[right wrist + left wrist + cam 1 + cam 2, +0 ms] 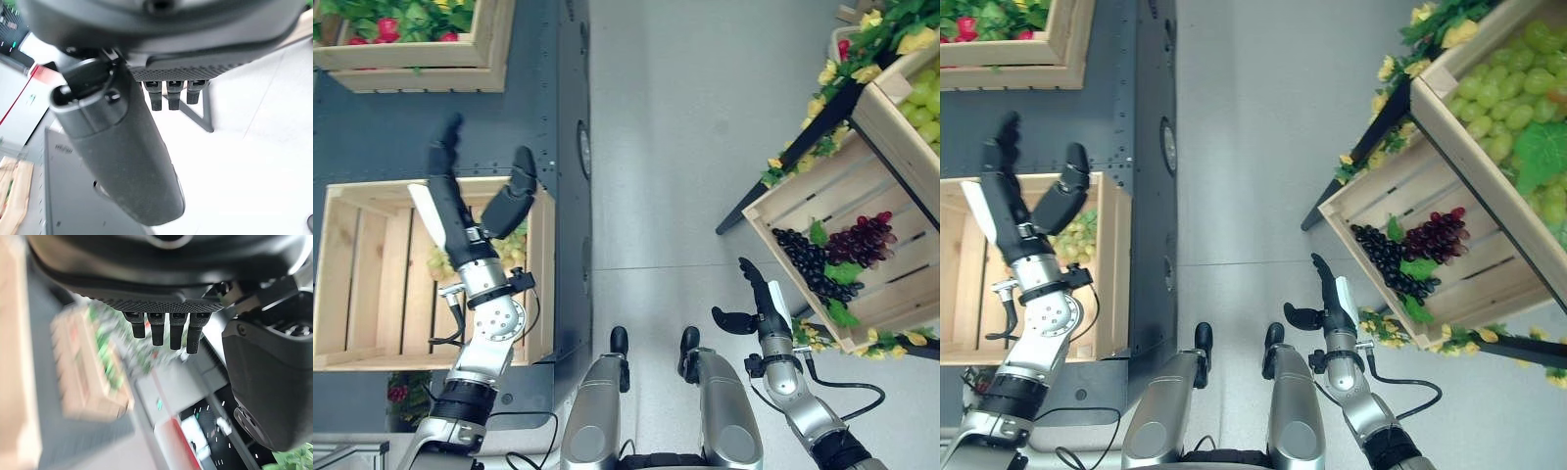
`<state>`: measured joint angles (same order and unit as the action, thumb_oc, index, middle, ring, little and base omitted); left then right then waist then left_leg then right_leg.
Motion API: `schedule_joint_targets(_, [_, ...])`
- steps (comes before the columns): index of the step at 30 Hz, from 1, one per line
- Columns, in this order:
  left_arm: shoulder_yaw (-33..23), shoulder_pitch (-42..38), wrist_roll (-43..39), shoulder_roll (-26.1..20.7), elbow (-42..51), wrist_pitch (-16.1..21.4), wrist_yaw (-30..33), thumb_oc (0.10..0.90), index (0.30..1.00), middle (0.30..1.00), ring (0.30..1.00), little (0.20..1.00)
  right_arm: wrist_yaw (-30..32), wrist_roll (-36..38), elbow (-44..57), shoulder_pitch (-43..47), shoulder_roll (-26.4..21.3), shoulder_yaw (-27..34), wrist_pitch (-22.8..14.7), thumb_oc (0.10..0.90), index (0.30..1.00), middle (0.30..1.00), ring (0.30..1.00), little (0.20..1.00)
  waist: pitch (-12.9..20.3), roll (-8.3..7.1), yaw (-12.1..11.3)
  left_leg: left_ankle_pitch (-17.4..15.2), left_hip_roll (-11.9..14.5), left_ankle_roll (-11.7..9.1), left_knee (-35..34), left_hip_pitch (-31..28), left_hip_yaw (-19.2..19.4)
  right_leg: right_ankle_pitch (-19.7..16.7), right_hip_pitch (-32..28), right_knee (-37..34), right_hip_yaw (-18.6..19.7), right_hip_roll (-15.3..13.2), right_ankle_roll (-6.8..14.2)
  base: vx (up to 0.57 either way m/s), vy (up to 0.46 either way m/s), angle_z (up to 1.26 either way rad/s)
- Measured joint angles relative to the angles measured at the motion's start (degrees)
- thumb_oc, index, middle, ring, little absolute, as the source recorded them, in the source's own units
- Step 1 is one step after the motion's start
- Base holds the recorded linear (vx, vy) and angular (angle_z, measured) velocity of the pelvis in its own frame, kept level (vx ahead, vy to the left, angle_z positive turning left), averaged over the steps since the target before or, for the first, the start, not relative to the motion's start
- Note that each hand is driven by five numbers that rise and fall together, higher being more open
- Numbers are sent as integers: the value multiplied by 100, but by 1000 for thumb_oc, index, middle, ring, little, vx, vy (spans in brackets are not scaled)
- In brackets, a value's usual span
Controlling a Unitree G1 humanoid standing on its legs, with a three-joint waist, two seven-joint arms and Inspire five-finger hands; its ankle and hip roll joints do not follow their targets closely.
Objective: Pick up the fruits from the basket on one side to the basket on the other side
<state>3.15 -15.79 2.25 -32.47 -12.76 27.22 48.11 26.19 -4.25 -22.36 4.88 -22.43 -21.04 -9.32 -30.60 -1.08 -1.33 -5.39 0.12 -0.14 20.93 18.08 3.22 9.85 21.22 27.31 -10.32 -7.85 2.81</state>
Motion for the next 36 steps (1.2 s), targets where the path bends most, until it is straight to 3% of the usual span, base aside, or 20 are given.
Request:
schedule_joint_targets(6, [-238, -70, 311, -373, -277, 20, 735, 800, 900, 900, 900, 900, 0, -1, -17, 65, -14, -8, 2, 800, 900, 900, 900, 900, -4, 17, -107, 72, -8, -9, -68, -6, -32, 1, -41, -5, -139, -42, -15, 3, 32, 12])
schedule_joint_targets(10, [-471, -367, 481, -526, -1536, 35, 1035, 800, 900, 900, 900, 900, 0, 2, -18, 189, -141, -175, 11, 800, 900, 900, 900, 900, -5, 24, -107, 75, -11, -3, -29, 1, -35, 9, -68, 22, -183, -69, -20, -3, 56, 7])
schedule_joint_targets(16, [-168, -463, 595, -1275, -2882, -208, 237, 800, 900, 900, 900, 900, -75, 13, 19, 291, -564, -188, 13, 800, 900, 900, 900, 900, -5, 24, -98, 31, -3, 17, 384, 556, 43, 158, 416, 477, -279, -206, -81, -34, 93, 13])
schedule_joint_targets(22, [-28, -456, 597, -1287, -3293, -689, -211, 800, 900, 900, 900, 900, -214, 14, 9, 304, -784, -168, 4, 800, 900, 900, 900, 900, -5, 17, -99, -11, 79, 16, 811, 1147, 85, 214, 920, 794, -294, -217, -176, -36, 81, 5])
schedule_joint_targets(29, [537, -885, 879, -1322, -3679, -1186, -467, 800, 900, 900, 900, 900, -392, 18, 7, 702, -965, -229, -123, 800, 900, 900, 900, 900, -2, -1, -85, -51, 178, 25, 1252, 1799, 34, 262, 1455, 1128, -366, -214, -209, -24, 40, 7])
schedule_joint_targets(36, [738, -1574, 937, -1540, -4135, -1480, -488, 800, 900, 900, 900, 900, -492, 43, 19, 1024, -974, -496, -199, 800, 900, 900, 900, 900, -5, -157, -69, 1, 267, -6, 1330, 2088, -2, 288, 1641, 1195, -545, -207, -295, -24, 7, 9])
